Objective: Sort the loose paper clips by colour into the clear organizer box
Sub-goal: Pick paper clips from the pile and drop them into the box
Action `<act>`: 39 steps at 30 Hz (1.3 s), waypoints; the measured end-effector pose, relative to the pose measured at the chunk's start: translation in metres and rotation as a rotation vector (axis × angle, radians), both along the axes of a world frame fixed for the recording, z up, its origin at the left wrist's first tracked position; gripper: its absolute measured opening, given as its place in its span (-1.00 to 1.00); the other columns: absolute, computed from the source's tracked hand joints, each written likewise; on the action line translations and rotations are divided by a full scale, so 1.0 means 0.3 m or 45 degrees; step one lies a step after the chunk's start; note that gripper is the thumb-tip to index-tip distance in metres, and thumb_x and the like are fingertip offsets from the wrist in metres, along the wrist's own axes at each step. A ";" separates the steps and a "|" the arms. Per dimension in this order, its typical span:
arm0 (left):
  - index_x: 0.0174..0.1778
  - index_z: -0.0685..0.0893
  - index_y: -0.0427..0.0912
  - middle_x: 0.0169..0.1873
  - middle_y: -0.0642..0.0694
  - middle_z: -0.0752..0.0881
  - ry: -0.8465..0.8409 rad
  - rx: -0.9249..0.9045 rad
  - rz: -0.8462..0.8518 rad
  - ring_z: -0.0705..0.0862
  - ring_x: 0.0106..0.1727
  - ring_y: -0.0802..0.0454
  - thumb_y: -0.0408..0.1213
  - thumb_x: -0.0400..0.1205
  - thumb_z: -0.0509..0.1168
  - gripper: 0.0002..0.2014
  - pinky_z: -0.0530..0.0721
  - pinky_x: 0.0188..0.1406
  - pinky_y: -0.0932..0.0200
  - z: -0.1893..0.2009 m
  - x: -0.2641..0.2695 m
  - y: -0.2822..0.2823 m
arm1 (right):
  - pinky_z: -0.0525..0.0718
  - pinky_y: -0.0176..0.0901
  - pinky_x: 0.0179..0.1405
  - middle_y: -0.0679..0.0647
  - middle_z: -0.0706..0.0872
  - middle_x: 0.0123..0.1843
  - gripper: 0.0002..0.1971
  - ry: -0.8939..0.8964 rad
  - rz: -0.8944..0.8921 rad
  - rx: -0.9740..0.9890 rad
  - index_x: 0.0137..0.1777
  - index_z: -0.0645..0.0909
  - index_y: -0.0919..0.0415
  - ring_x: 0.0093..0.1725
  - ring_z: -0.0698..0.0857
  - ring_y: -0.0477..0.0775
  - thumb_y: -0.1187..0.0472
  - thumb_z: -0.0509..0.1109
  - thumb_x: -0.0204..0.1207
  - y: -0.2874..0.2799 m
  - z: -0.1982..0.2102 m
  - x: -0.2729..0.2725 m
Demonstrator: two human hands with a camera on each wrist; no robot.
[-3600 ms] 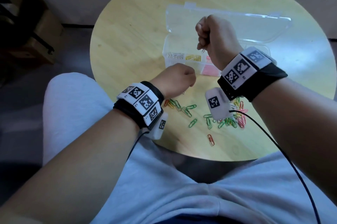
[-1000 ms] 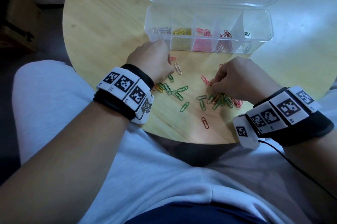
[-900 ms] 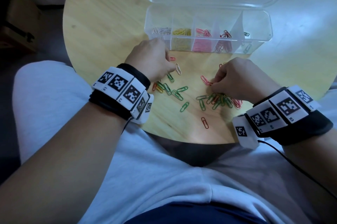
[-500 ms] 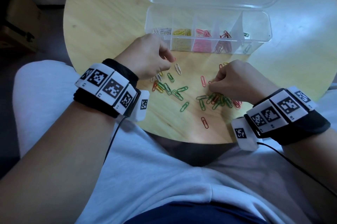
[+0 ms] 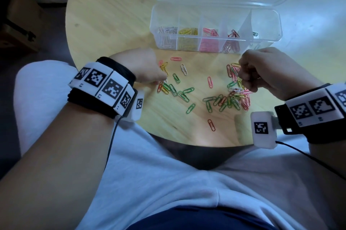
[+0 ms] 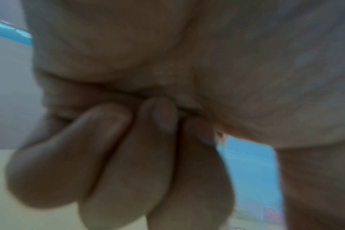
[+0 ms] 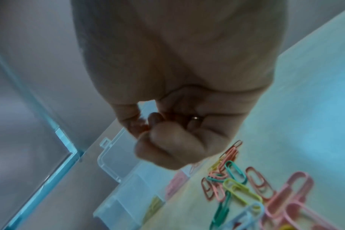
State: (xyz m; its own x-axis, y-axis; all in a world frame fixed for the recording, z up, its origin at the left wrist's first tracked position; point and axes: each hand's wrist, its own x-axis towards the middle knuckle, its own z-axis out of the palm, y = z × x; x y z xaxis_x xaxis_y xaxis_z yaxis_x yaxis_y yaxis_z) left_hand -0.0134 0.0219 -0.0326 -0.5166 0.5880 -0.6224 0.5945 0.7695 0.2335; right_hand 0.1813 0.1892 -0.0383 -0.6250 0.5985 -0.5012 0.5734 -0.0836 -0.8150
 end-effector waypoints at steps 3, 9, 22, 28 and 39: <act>-0.23 0.81 -0.24 -0.23 -0.18 0.79 -0.026 -0.061 -0.049 0.69 -0.20 -0.13 -0.11 0.47 0.46 -0.77 0.56 -0.21 0.11 -0.019 -0.002 -0.006 | 0.28 -0.20 -0.61 0.11 0.41 -0.58 -0.61 0.125 -0.076 -0.067 -0.56 0.35 0.14 -0.58 0.40 0.08 0.49 0.19 0.45 0.018 0.013 0.018; -0.22 0.74 -0.17 -0.27 -0.13 0.78 0.079 -0.085 -0.162 0.75 -0.15 -0.15 -0.09 0.42 0.51 -0.78 0.72 -0.11 -0.04 -0.044 0.033 0.024 | 0.10 -0.23 -0.52 0.02 0.30 -0.58 -0.71 0.266 -0.269 -0.210 -0.40 0.29 0.13 -0.57 0.26 -0.01 0.44 0.18 0.48 0.041 0.022 0.023; -0.33 0.60 -0.17 -0.37 -0.04 0.66 0.172 0.008 -0.174 0.64 -0.23 -0.10 0.00 0.47 0.23 -0.72 0.48 -0.30 0.14 -0.046 0.063 0.033 | 0.33 -0.49 -0.66 -0.08 0.65 -0.48 -0.84 -0.391 0.348 0.767 -0.07 0.85 -0.04 -0.58 0.53 -0.15 0.21 0.47 0.46 -0.007 -0.045 -0.007; -0.50 0.26 -0.16 -0.50 -0.14 0.33 -0.054 0.297 -0.063 0.26 -0.46 -0.09 -0.18 0.67 0.06 -0.61 0.17 -0.47 0.06 -0.027 0.052 0.044 | 0.31 -0.41 -0.64 -0.10 0.46 -0.63 -0.89 -0.323 0.553 0.666 -0.12 0.81 -0.11 -0.62 0.42 -0.14 0.12 0.61 0.38 -0.056 -0.051 -0.011; -0.41 0.31 -0.11 -0.43 -0.01 0.40 -0.133 0.550 -0.231 0.37 -0.40 0.09 -0.10 0.78 0.07 -0.59 0.30 -0.39 0.12 -0.069 0.062 0.065 | 0.39 -0.23 -0.52 -0.07 0.63 -0.46 -0.80 -0.574 0.632 0.844 -0.25 0.75 0.03 -0.47 0.58 -0.10 -0.03 0.65 0.29 -0.085 -0.059 -0.036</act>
